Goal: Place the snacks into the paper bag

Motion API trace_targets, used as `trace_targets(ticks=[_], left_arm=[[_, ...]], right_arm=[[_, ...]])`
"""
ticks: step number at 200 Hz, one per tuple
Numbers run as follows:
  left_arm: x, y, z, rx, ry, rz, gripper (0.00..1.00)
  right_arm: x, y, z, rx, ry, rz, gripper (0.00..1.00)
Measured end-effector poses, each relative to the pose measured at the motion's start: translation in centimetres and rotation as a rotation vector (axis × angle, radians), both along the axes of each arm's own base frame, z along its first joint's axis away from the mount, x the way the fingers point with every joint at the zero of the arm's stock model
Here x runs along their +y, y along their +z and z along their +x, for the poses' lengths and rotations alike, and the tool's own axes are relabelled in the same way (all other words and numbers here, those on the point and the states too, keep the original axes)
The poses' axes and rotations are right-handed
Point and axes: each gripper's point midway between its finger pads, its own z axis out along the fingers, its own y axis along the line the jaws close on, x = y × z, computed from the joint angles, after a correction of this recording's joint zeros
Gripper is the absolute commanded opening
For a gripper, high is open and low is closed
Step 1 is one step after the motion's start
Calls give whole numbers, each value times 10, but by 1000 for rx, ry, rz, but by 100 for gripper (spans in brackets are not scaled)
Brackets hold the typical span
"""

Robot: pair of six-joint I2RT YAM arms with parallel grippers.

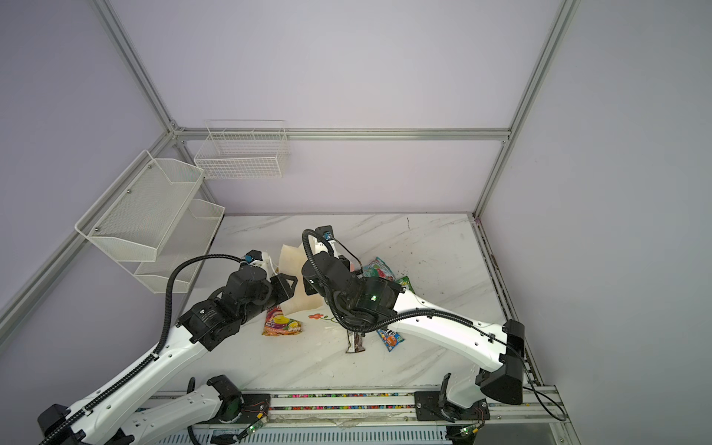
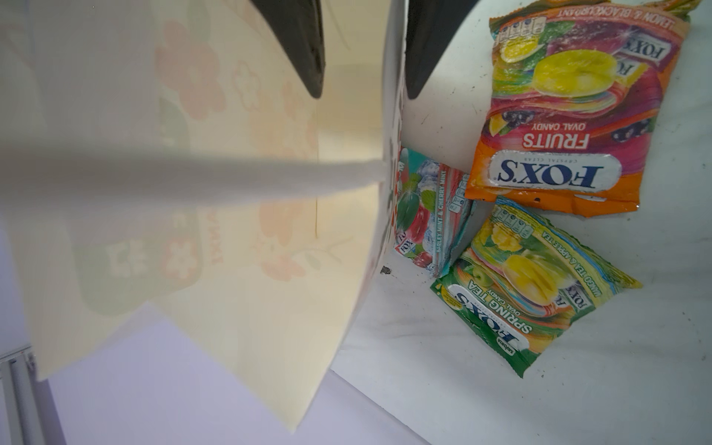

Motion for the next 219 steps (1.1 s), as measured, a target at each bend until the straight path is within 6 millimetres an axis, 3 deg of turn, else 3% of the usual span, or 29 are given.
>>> trace_targets(ticks=[48, 118, 185, 219], left_arm=[[2, -8, -3, 24, -20, 42, 0], [10, -17, -10, 62, -48, 137, 0], [15, 47, -10, -21, -89, 201, 0], [26, 69, -12, -42, -83, 265, 0]], right_arm=[[-3, 1, -1, -6, 2, -4, 0], [-7, 5, -3, -18, 9, -8, 0], [-5, 5, -7, -21, 42, -1, 0], [2, 3, -11, -16, 85, 14, 10]])
